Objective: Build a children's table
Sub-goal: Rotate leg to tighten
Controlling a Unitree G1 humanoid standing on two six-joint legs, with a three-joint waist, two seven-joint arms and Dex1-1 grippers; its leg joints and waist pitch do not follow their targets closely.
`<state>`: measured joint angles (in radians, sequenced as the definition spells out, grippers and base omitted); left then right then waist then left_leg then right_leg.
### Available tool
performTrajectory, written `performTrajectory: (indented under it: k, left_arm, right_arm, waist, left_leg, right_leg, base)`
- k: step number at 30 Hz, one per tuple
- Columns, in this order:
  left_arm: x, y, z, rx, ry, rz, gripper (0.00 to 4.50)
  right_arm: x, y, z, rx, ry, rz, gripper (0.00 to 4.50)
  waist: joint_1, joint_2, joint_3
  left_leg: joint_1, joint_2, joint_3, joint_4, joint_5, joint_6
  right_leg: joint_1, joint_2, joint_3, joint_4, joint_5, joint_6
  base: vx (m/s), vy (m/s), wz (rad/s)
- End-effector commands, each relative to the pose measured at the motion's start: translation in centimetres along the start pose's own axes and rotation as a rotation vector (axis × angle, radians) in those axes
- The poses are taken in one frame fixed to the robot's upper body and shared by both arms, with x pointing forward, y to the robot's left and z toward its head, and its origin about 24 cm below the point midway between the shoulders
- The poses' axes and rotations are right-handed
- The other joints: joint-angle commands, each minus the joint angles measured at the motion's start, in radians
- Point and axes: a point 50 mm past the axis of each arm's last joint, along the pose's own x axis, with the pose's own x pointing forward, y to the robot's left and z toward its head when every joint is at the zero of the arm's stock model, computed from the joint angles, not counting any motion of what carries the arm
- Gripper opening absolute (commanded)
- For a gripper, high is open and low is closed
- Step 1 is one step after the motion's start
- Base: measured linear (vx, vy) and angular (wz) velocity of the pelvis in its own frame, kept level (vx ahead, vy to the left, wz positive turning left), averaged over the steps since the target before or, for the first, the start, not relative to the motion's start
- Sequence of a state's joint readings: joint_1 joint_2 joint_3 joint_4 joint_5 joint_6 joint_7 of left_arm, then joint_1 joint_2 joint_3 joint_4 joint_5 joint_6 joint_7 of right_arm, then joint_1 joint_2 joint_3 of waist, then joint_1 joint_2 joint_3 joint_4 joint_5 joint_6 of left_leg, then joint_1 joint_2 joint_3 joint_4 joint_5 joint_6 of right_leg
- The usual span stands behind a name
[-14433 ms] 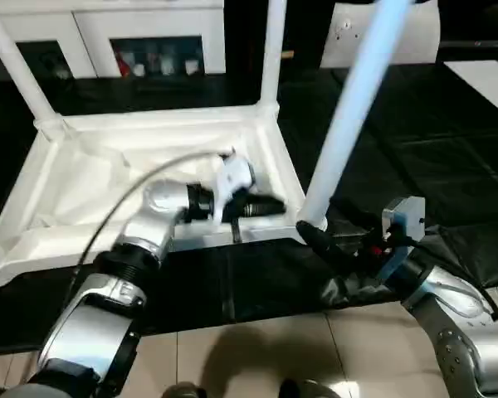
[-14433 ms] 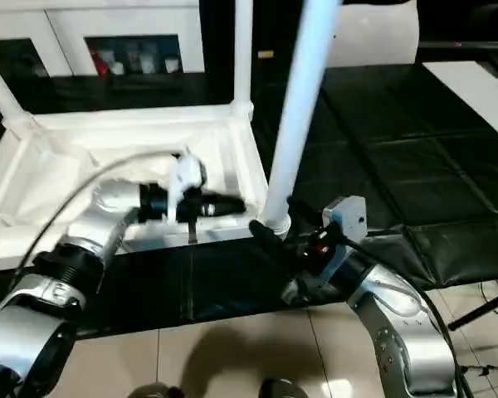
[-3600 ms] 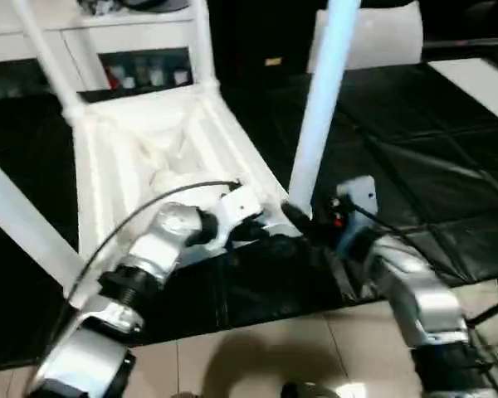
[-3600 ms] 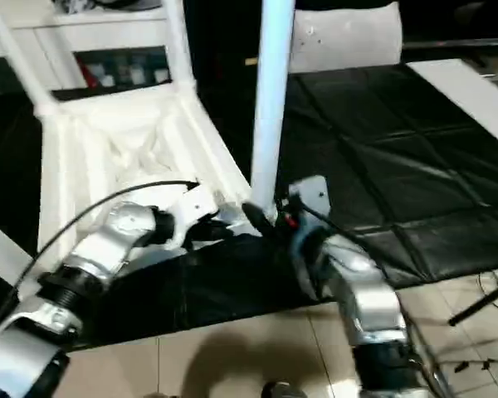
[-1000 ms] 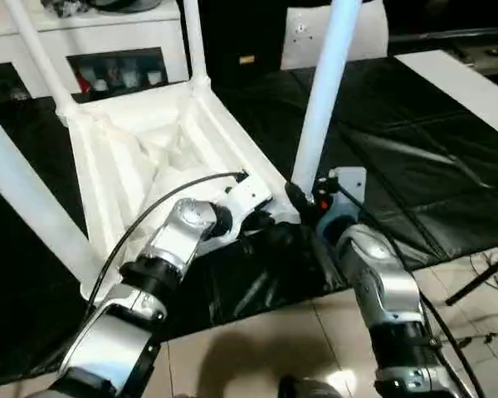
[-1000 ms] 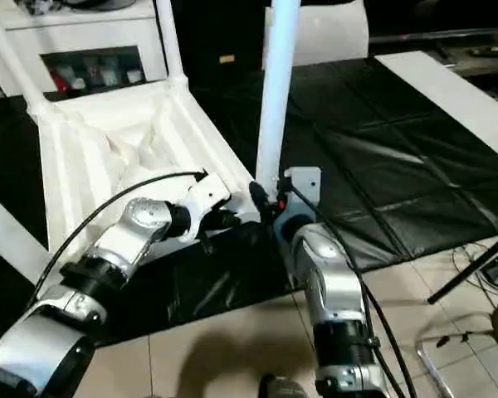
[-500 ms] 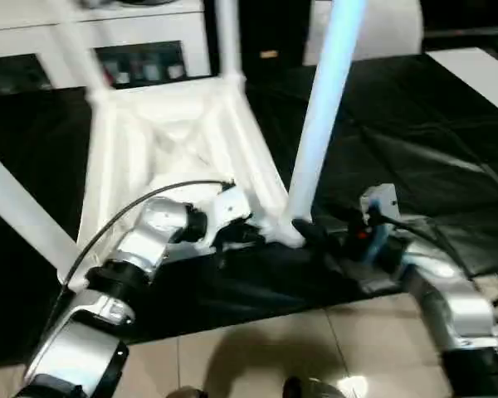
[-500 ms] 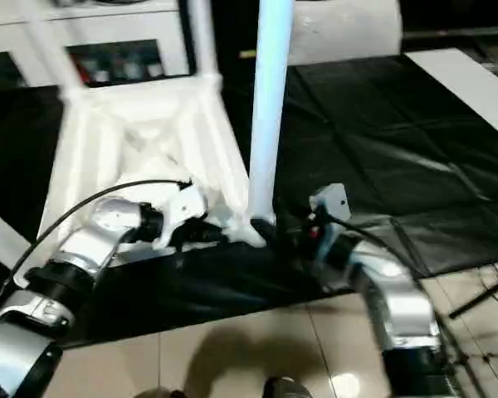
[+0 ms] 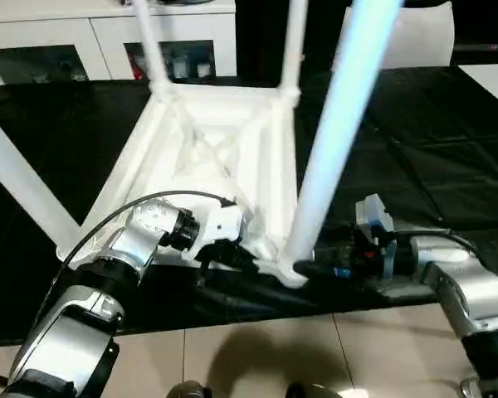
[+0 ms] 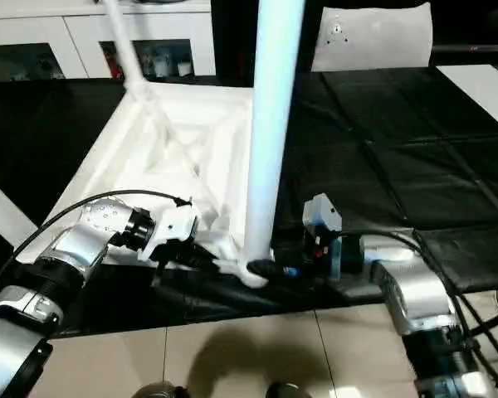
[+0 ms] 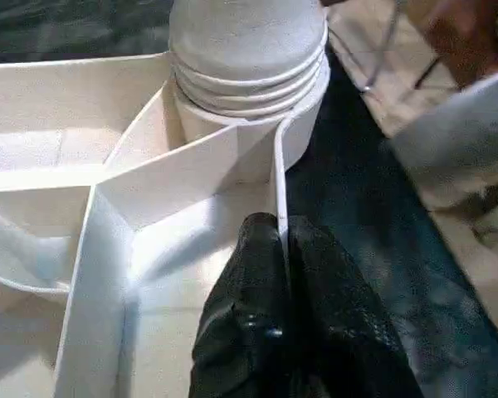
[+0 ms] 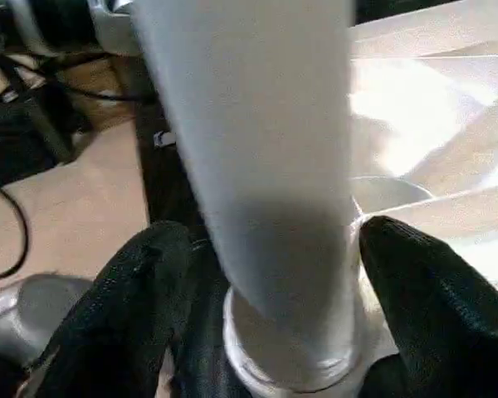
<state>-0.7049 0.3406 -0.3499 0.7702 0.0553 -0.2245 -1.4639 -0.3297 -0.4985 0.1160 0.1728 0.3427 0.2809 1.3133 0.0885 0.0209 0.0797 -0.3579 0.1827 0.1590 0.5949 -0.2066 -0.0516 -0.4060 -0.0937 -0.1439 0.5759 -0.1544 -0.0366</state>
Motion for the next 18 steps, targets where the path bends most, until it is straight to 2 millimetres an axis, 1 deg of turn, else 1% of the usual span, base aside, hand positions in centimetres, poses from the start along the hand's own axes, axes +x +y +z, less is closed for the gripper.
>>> performTrajectory:
  k: [1, 3, 5, 6, 7, 8, 9, 10, 11, 12, 13, 14, 17, 18]
  left_arm:
    - [0.69, -0.21, 0.67, 0.064, 0.031, -0.107, 0.00]
    - [0.70, -0.20, 0.72, 0.070, 0.033, -0.116, 0.00]
    - [0.76, -0.18, 0.84, 0.080, 0.035, -0.134, 0.00]
    - [0.83, -0.14, 0.94, 0.087, 0.035, -0.141, 0.00]
    - [0.83, -0.14, 0.94, 0.087, 0.035, -0.141, 0.00]
    - [0.89, -0.10, 1.02, 0.092, 0.035, -0.148, 0.00]
    - [0.89, -0.10, 1.02, 0.092, 0.036, -0.148, 0.00]
    - [0.94, -0.08, 1.08, 0.096, 0.036, -0.154, 0.00]
    - [0.98, -0.06, 1.12, 0.100, 0.037, -0.160, 0.00]
    - [0.98, -0.06, 1.12, 0.100, 0.037, -0.160, 0.00]
    - [0.99, -0.05, 1.14, 0.102, 0.038, -0.165, 0.00]
    - [0.99, -0.06, 1.14, 0.104, 0.039, -0.170, 0.00]
    - [0.96, -0.06, 1.10, 0.107, 0.044, -0.175, 0.00]
    - [0.95, -0.04, 1.07, 0.108, 0.046, -0.174, 0.00]
  right_arm:
    - [0.08, -0.04, 0.36, -0.019, 0.019, 0.043, 3.22]
    - [0.15, -0.05, 0.37, -0.021, 0.024, 0.054, 2.95]
    - [0.27, -0.05, 0.34, -0.023, 0.032, 0.073, 2.87]
    - [0.35, 0.00, 0.31, -0.021, 0.035, 0.087, 2.75]
    - [0.35, 0.00, 0.31, -0.021, 0.035, 0.087, 2.61]
    - [0.41, 0.02, 0.27, -0.018, 0.037, 0.102, 2.61]
    - [0.41, 0.03, 0.27, -0.018, 0.037, 0.104, 2.42]
    - [0.47, 0.09, 0.23, -0.014, 0.040, 0.118, 2.42]
    - [0.54, 0.16, 0.20, -0.009, 0.042, 0.133, 2.38]
    - [0.54, 0.16, 0.20, -0.009, 0.042, 0.133, 2.31]
    - [0.59, 0.22, 0.17, -0.006, 0.043, 0.143, 2.13]
    - [0.68, 0.30, 0.13, -0.001, 0.045, 0.156, 2.11]
    - [0.84, 0.46, 0.04, 0.008, 0.045, 0.173, 2.04]
    - [0.89, 0.49, 0.01, 0.010, 0.045, 0.178, 2.03]
  waist:
    - [-0.003, -0.019, -0.078]
    - [-0.001, -0.020, -0.079]
    - [0.001, -0.021, -0.079]
    - [0.000, -0.025, -0.077]
    - [0.001, -0.025, -0.077]
    - [0.001, -0.024, -0.077]
    - [0.001, -0.026, -0.077]
    - [0.001, -0.029, -0.076]
    - [0.002, -0.028, -0.076]
    - [0.001, -0.029, -0.076]
    - [0.003, -0.029, -0.077]
    - [0.002, -0.029, -0.076]
    - [0.004, -0.030, -0.074]
    - [0.004, -0.028, -0.073]
  left_leg:
    - [0.001, 0.055, -0.002, -0.062, -0.069, 0.116]
    - [0.003, 0.057, -0.003, -0.062, -0.066, 0.115]
    - [0.002, 0.056, -0.003, -0.062, -0.066, 0.111]
    - [-0.001, 0.054, -0.002, -0.062, -0.069, 0.112]
    - [0.000, 0.054, -0.003, -0.062, -0.073, 0.111]
    - [0.000, 0.053, -0.002, -0.062, -0.075, 0.109]
    - [0.001, 0.054, -0.003, -0.063, -0.076, 0.106]
    - [0.000, 0.054, -0.002, -0.063, -0.077, 0.105]
    - [0.002, 0.055, -0.003, -0.063, -0.074, 0.103]
    - [0.002, 0.055, -0.003, -0.063, -0.072, 0.105]
    - [0.002, 0.056, -0.003, -0.063, -0.068, 0.107]
    - [0.001, 0.057, -0.003, -0.063, -0.067, 0.111]
    - [0.001, 0.055, -0.003, -0.063, -0.078, 0.107]
    - [0.000, 0.055, -0.003, -0.064, -0.079, 0.105]
  right_leg:
    - [0.065, -0.075, 0.071, -0.063, -0.279, -0.162]
    - [0.065, -0.075, 0.071, -0.060, -0.256, -0.171]
    - [0.067, -0.075, 0.071, -0.059, -0.252, -0.173]
    - [0.067, -0.074, 0.071, -0.059, -0.257, -0.171]
    - [0.068, -0.075, 0.070, -0.061, -0.266, -0.169]
    - [0.067, -0.075, 0.070, -0.063, -0.274, -0.166]
    - [0.067, -0.075, 0.070, -0.063, -0.276, -0.166]
    - [0.068, -0.074, 0.070, -0.063, -0.276, -0.165]
    - [0.068, -0.075, 0.070, -0.062, -0.276, -0.164]
    - [0.067, -0.075, 0.071, -0.063, -0.271, -0.166]
    - [0.067, -0.075, 0.071, -0.060, -0.256, -0.171]
    - [0.067, -0.075, 0.071, -0.059, -0.246, -0.175]
    - [0.068, -0.075, 0.070, -0.062, -0.263, -0.172]
    - [0.068, -0.075, 0.070, -0.063, -0.271, -0.169]
  base:
    - [0.000, 0.000, 0.00]
    - [0.000, 0.000, 0.00]
    - [0.000, 0.000, 0.00]
    - [0.000, 0.000, 0.00]
    - [0.000, 0.000, 0.00]
    - [0.000, 0.000, 0.00]
    - [0.000, 0.000, 0.00]
    - [0.000, 0.000, 0.00]
    - [0.000, 0.000, 0.00]
    - [0.000, 0.000, 0.00]
    - [0.000, 0.000, 0.00]
    - [0.000, 0.000, 0.00]
    - [0.000, 0.000, 0.00]
    - [0.000, 0.000, 0.00]
